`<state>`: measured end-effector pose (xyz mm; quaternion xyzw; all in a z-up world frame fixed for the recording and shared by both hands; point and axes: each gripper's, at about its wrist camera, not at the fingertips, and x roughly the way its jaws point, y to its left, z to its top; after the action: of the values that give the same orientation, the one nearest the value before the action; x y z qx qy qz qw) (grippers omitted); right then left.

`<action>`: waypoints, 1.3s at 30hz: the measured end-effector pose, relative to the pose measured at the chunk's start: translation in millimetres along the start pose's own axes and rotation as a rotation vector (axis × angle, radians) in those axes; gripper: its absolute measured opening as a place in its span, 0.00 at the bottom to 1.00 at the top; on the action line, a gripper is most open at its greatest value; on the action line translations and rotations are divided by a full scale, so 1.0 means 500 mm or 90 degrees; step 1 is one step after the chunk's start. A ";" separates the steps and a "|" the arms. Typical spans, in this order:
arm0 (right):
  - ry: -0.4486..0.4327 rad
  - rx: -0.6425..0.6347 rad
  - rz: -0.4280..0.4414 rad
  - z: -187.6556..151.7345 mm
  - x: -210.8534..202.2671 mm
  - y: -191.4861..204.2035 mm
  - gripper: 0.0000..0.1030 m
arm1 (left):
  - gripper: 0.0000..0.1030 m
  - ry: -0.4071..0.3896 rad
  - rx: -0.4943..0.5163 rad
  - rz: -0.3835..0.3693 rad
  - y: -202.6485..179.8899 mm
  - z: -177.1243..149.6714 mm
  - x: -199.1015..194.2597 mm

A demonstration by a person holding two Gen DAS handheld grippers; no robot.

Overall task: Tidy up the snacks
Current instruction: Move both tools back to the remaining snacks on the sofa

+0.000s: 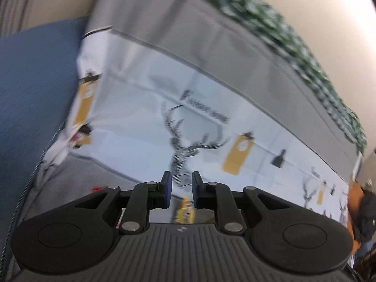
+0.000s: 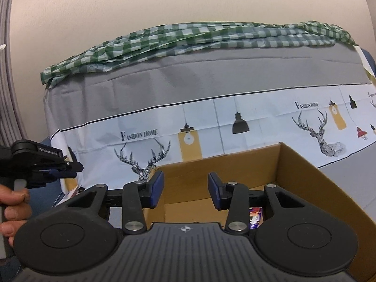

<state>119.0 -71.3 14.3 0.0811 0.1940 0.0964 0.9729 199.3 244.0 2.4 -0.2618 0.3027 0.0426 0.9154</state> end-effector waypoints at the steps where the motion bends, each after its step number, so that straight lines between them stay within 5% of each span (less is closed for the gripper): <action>1: -0.005 -0.007 0.002 0.001 -0.003 0.008 0.40 | 0.18 0.010 -0.013 0.005 0.009 0.002 0.005; 8: -0.017 -0.033 0.025 -0.002 -0.012 0.066 0.34 | 0.18 0.078 -0.056 0.033 0.073 0.000 0.030; 17: 0.132 -0.043 0.092 0.012 0.081 0.176 0.35 | 0.19 0.098 -0.132 0.023 0.148 0.015 0.032; 22: 0.181 -0.083 0.045 -0.023 0.195 0.253 0.39 | 0.19 0.120 -0.197 0.031 0.202 0.005 0.063; 31: 0.309 -0.166 -0.061 -0.136 0.384 0.287 0.60 | 0.32 0.147 -0.158 0.075 0.188 -0.029 0.138; 37: 0.330 -0.174 -0.079 -0.174 0.420 0.278 0.48 | 0.37 0.151 -0.051 0.131 0.131 -0.047 0.171; 39: 0.327 -0.174 -0.060 -0.175 0.421 0.280 0.25 | 0.27 0.157 -0.014 0.143 0.119 -0.052 0.176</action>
<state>253.5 120.6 -114.3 -0.0864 0.4229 0.0940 0.8971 242.8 274.7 -92.9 -0.2398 0.4395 0.1154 0.8579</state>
